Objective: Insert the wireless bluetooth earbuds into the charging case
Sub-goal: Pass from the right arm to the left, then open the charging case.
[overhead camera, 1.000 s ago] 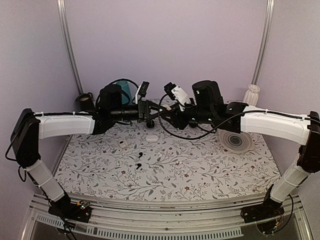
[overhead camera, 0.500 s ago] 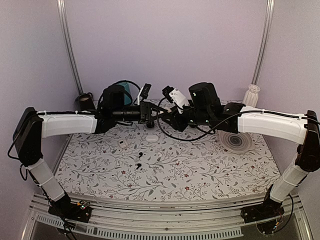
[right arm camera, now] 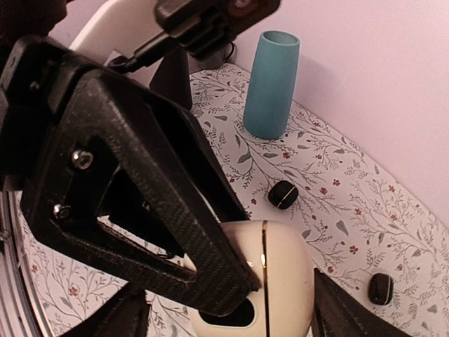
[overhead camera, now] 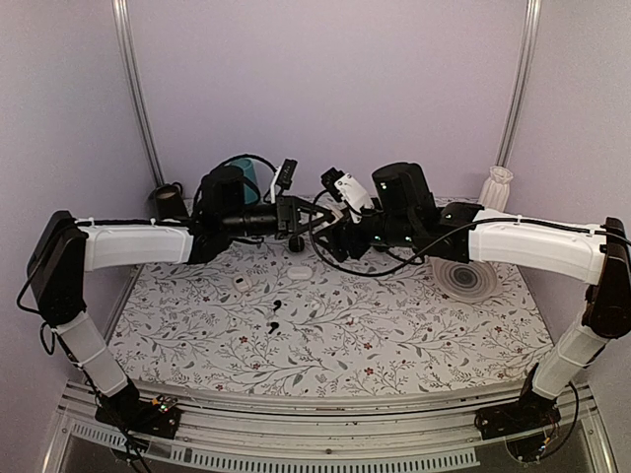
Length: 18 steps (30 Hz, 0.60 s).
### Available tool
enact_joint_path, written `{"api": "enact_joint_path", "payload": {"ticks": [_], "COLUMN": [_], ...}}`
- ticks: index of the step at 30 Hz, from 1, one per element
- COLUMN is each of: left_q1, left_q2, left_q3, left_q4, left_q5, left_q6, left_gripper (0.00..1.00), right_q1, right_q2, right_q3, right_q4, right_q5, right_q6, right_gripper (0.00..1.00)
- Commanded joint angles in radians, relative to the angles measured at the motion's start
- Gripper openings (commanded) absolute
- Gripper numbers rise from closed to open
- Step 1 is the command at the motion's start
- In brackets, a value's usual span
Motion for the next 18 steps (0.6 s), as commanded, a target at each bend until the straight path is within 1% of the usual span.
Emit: {"api": "enact_joint_path", "payload": {"ticks": [1,3,5,11,18], "left_q1": [0.014,0.021,0.024,0.030,0.043], "left_q2": [0.001,0.000,-0.001,-0.026,-0.050], "left_q3": [0.024,0.032,0.038,0.022,-0.014], "left_q4": [0.074,0.075,0.077,0.078,0.113], "left_q5": [-0.014,-0.016,-0.018,-0.039,-0.051], "left_q6": [-0.005,-0.004,-0.002,0.011,0.025], "left_gripper": [0.00,0.00,0.00,0.00,0.00], "right_q1": [0.002,0.001,-0.001,-0.008,-0.030], "right_q2": [-0.028,-0.033,-0.041,-0.074,-0.107], "right_q3": [-0.003,-0.004,-0.008,-0.037,-0.058], "right_q4": [0.011,0.008,0.006,0.030,0.062], "right_q5": [-0.027,-0.034,-0.039,-0.064,-0.148], "right_q6": [0.035,0.045,0.057,0.081,0.142], "right_gripper": [0.88,0.96,1.00,0.99,0.99]}}
